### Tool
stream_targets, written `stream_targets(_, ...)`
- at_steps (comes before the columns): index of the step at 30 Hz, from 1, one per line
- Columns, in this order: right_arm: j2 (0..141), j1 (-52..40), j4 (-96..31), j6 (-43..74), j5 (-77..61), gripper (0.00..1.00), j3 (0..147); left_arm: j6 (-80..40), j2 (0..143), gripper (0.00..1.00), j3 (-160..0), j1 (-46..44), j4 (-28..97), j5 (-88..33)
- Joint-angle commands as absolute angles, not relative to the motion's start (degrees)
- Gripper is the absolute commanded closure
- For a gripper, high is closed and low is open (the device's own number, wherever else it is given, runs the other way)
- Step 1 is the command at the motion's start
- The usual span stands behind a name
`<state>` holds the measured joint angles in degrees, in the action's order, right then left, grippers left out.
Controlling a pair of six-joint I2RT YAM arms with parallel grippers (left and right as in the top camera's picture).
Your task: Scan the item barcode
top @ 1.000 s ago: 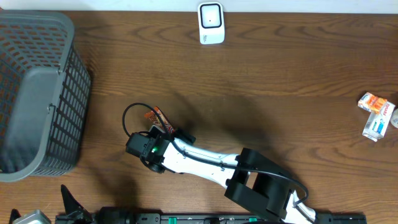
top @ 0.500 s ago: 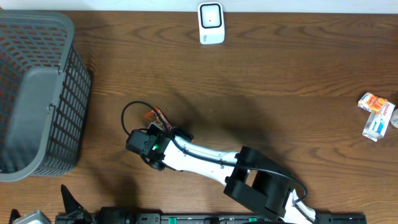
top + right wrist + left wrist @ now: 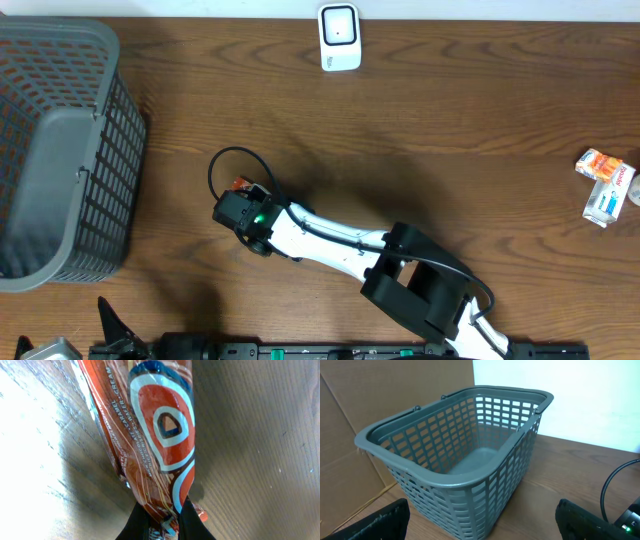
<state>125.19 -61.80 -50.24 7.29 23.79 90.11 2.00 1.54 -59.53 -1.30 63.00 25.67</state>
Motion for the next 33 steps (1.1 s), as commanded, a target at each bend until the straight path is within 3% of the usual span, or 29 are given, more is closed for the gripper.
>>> stream_targets(1,126.6,-61.3,-54.7,7.2,14.8,0.99,92.9,2.9,1.2,0.07,-59.5,-1.5,63.0,26.2)
stream_targets(5,124.1,-59.6,-62.8,0.1,-0.7,0.99,100.7,2.9,1.2,0.07,-59.5,-1.5,63.0,26.2)
stream_targets(11,122.5,-51.5,-73.8,-17.3,-38.7,0.99,105.8,2.9,1.2,0.07,-59.5,-1.5,63.0,26.2)
stream_targets(18,123.0,-40.5,-72.6,-18.9,-53.6,0.99,96.7,2.9,1.2,0.07,-59.5,-1.5,63.0,26.2)
stream_targets(19,123.1,-39.2,-72.7,-18.6,-54.2,0.95,95.8,2.9,1.2,0.07,-59.5,-1.5,63.0,26.2)
stream_targets(25,123.2,-30.9,-73.2,-10.1,-59.6,0.98,93.1,2.9,1.2,0.07,-59.5,-1.5,63.0,26.2)
stream_targets(26,123.2,-29.4,-73.3,-8.6,-61.5,0.86,93.0,2.9,1.2,0.07,-59.5,-1.5,63.0,26.2)
stream_targets(27,123.2,-28.1,-73.3,-6.5,-62.1,0.69,93.0,2.9,1.2,0.07,-59.5,-1.5,63.0,26.2)
stream_targets(28,123.2,-26.6,-73.2,-3.7,-61.6,0.22,93.0,2.9,1.2,0.07,-59.5,-1.5,63.0,26.2)
stream_targets(29,123.2,-25.6,-72.9,-2.2,-60.7,0.01,93.0,2.9,1.2,0.07,-59.5,-1.5,63.0,26.2)
stream_targets(33,123.2,-21.0,-73.0,5.5,-50.1,0.01,93.0,2.9,1.2,0.07,-59.5,-1.5,63.0,26.2)
